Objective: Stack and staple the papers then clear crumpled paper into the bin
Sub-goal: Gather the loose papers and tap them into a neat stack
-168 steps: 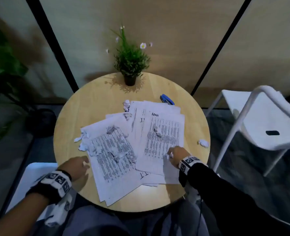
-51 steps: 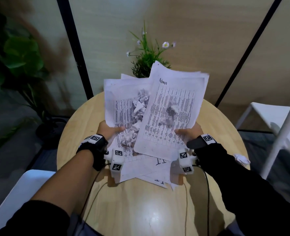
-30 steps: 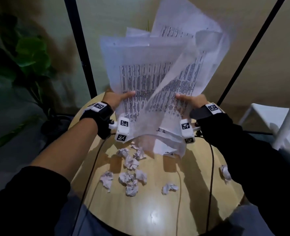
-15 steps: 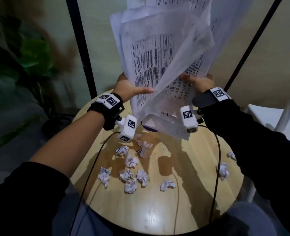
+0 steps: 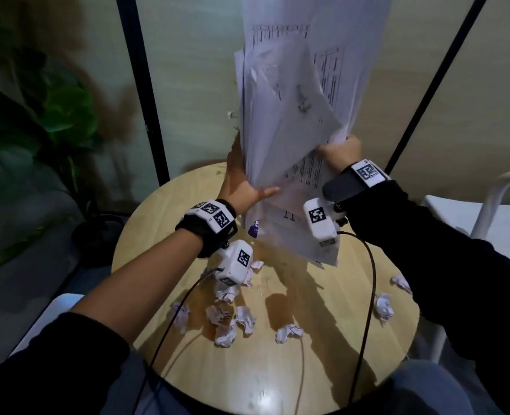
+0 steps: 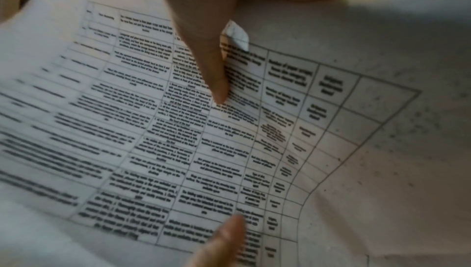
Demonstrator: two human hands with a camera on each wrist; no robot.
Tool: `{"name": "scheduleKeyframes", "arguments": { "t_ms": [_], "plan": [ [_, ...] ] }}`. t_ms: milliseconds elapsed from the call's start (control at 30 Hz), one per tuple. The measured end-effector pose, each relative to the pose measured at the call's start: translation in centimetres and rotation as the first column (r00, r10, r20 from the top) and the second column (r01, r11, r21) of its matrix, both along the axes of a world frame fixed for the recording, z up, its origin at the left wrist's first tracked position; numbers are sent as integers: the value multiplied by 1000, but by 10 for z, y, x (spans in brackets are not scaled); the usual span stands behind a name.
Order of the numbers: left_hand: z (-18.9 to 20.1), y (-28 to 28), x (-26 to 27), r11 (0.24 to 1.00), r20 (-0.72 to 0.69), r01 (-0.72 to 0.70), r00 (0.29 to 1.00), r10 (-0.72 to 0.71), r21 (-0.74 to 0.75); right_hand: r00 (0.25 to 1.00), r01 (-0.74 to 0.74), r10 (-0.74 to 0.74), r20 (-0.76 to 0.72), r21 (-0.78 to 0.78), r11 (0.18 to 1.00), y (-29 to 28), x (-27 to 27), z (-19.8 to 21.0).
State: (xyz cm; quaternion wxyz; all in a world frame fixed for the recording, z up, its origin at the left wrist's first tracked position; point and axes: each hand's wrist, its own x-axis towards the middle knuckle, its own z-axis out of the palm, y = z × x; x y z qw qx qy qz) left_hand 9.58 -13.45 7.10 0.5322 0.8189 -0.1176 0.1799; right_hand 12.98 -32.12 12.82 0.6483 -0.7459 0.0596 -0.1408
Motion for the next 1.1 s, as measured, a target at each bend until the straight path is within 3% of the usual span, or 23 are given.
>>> {"name": "scheduleKeyframes", "arguments": {
  "t_ms": [100,167,267,367,467,567,733,867,1033,1100],
  "plan": [
    [13,3,-1,980,-107,-77,993,58,-182,996,-87,85,37,80,993,-6,-15,5],
    [18,9,5,938,-176,-204,972,159,-281,993,-115,112,45,92,989,-11,-15,2],
    [31,20,12,869,-235,-274,953,190,-411,994,-98,89,64,149,984,-21,-15,-1],
    [36,30,26,881,-271,-272,947,173,-387,998,-58,54,42,124,991,-29,-9,-3],
    [40,38,34,924,-307,-160,950,49,-347,989,-150,151,0,113,982,-30,-2,-3],
    [39,37,35,962,-393,-56,918,-55,-266,993,-104,111,-48,119,987,-29,3,-7],
    [29,23,29,964,-414,-174,907,78,-200,999,-16,19,-34,84,996,-20,-7,-13],
    [39,26,27,920,-339,-230,933,116,-318,1000,-3,5,-10,204,979,-30,-7,-10],
    [46,27,25,867,-362,-154,932,-32,-474,999,-44,40,21,219,975,-39,-10,1],
    [25,32,42,873,-368,-140,928,-48,-468,996,-86,82,32,193,977,-40,-13,6]
  ]
}}
